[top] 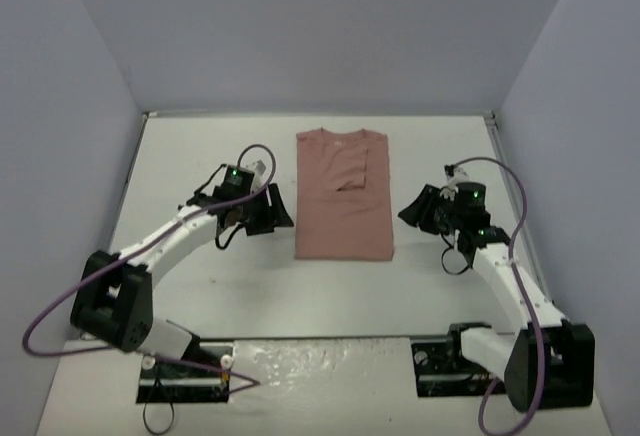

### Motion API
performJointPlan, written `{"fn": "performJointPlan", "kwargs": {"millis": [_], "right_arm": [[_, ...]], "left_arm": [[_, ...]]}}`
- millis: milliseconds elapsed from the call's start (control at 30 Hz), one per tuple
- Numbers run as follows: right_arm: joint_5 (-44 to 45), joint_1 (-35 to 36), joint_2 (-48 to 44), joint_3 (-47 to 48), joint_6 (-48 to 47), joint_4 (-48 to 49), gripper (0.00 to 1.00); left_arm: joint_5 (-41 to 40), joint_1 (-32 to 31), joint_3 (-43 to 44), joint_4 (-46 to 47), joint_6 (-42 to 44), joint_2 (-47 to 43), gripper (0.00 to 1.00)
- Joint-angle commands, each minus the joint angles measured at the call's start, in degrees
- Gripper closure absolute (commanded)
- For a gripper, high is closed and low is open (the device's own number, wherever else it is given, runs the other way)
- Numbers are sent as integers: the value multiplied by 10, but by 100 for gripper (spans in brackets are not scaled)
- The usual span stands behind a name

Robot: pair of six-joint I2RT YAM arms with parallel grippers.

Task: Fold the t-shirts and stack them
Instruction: Grab one side of the 2/3 rectangular tshirt with both arms

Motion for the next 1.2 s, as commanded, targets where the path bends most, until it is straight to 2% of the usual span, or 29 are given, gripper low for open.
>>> {"fn": "performJointPlan", "kwargs": {"millis": [0,100,200,433,667,933,1033,1167], "right_arm": [[120,26,-26,31,-4,-121,56],[176,53,-16,28,6,-146,37],[199,80,2,23,42,-157,29],[238,136,55,17,89,-162,32],[253,151,96,32,93,-153,37],[259,162,121,26,102,-142,38],[260,168,130,27,107,-137,38],[273,184,147,28,116,-132,37]], "left_arm": [[-81,-26,33,-91,-18,-24,41],[-90,-57,32,-91,-34,14,37],[-104,-81,36,-89,-55,45,32],[-125,-98,59,-83,-54,103,32],[-122,-101,74,-72,-54,143,35],[-124,-127,68,-69,-66,162,39],[-120,-131,63,-69,-73,173,44],[-128,-143,61,-67,-74,177,56]]}}
